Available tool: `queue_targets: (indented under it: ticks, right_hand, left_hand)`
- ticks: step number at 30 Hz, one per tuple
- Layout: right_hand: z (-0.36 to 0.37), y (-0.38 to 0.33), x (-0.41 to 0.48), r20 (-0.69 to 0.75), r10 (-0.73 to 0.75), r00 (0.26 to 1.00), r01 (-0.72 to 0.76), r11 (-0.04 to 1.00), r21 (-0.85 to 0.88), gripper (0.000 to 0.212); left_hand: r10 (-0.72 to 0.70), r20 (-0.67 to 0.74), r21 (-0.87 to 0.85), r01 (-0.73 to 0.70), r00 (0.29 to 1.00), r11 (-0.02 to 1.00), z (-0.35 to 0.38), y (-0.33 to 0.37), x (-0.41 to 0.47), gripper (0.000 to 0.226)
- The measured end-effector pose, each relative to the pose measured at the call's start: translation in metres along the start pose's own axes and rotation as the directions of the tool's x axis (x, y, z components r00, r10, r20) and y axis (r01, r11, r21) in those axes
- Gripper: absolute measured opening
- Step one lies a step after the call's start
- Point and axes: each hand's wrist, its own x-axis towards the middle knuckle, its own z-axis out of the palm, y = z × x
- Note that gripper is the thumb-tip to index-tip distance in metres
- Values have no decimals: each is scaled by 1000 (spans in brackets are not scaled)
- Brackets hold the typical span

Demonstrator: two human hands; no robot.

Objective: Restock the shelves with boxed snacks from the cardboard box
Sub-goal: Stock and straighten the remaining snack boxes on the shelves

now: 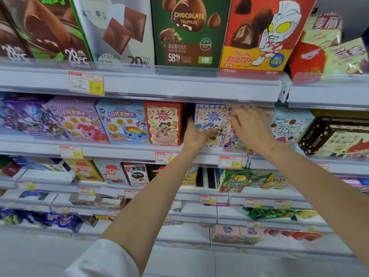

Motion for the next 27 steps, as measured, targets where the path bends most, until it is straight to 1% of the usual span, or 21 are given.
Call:
queue_targets:
  ticks: [3, 7, 9, 11, 14, 16, 18, 20, 22, 24, 27]
  right_hand:
    - [2, 0, -8, -68, -32, 997, 36, 998, 53, 19]
    - [6, 2, -45, -194, -120, 974, 150, 977, 148, 35]
    - [9, 6, -68, -214, -111, 971, 159, 963, 218, 37]
    - [12, 12, -88, -187, -78, 979, 127, 956, 264, 36]
    - [12, 17, -106, -158, -50, 986, 94, 955, 283, 33]
    - [9, 17, -109, -154, -36, 987, 81, 950, 300, 35]
    - [5, 14, -104, -162, -52, 985, 101, 944, 314, 35]
    - [1, 7, -93, -146, -109, 983, 149, 942, 301, 39]
    - [-3, -1, -74, -96, -175, 980, 194, 946, 261, 46]
    - [-4, -12, -52, -36, -218, 975, 221, 953, 207, 51]
    - [-7, -31, -20, 67, -239, 969, 228, 964, 138, 58]
  left_hand:
    - [10, 1, 30, -10, 1000, 1000, -3, -4, 0, 78]
    - [14, 26, 29, -15, 1000, 999, -6, -10, 0, 75]
    - [14, 38, 27, -15, 999, 1000, -7, -4, 2, 78]
    - [0, 60, 1, 0, 998, 1000, -8, 6, 2, 83]
    - [-13, 70, -34, 15, 997, 999, -8, 14, 6, 92]
    - [-29, 75, -34, 32, 997, 999, -8, 13, 7, 93]
    - [-45, 69, -14, 46, 997, 999, -7, 10, 4, 84]
    - [-24, 57, -1, 24, 998, 1000, -6, 4, 1, 75]
    - [5, 46, -15, -4, 999, 1000, -5, -1, -4, 74]
    - [51, 21, 8, -52, 998, 999, -5, -4, -6, 73]
    - [110, 6, 134, -110, 994, 985, -5, -3, -11, 61]
